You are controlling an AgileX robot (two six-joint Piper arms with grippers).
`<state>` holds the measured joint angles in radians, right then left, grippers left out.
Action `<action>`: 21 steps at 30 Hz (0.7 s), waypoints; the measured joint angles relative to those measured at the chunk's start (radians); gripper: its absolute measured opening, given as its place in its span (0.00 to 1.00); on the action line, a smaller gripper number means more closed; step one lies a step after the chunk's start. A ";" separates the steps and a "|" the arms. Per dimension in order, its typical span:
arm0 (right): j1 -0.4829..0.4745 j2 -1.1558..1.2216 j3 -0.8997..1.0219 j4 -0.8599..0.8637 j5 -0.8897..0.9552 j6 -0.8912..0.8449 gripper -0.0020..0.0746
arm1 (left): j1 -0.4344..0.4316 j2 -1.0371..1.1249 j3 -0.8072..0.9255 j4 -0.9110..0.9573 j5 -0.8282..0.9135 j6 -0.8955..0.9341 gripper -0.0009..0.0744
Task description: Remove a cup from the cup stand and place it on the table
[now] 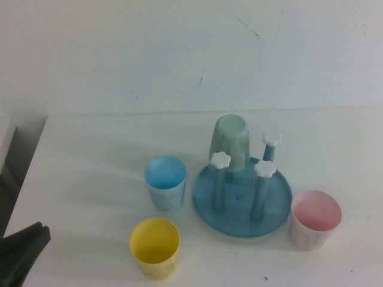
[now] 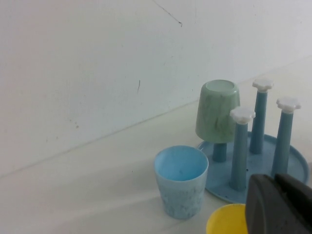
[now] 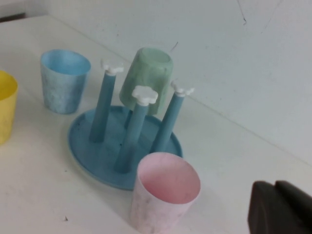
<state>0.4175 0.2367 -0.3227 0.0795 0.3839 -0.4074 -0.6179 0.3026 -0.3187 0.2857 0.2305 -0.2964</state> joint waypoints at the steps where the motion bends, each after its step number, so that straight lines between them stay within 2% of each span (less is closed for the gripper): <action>1: 0.000 0.000 0.000 0.013 0.000 0.001 0.02 | 0.000 0.000 0.000 0.000 -0.003 0.000 0.01; 21: 0.000 0.000 0.000 0.037 -0.004 0.005 0.02 | 0.000 0.000 0.003 0.002 -0.007 -0.008 0.01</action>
<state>0.4175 0.2367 -0.3227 0.1164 0.3800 -0.4024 -0.6179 0.3026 -0.3157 0.2875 0.2239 -0.3042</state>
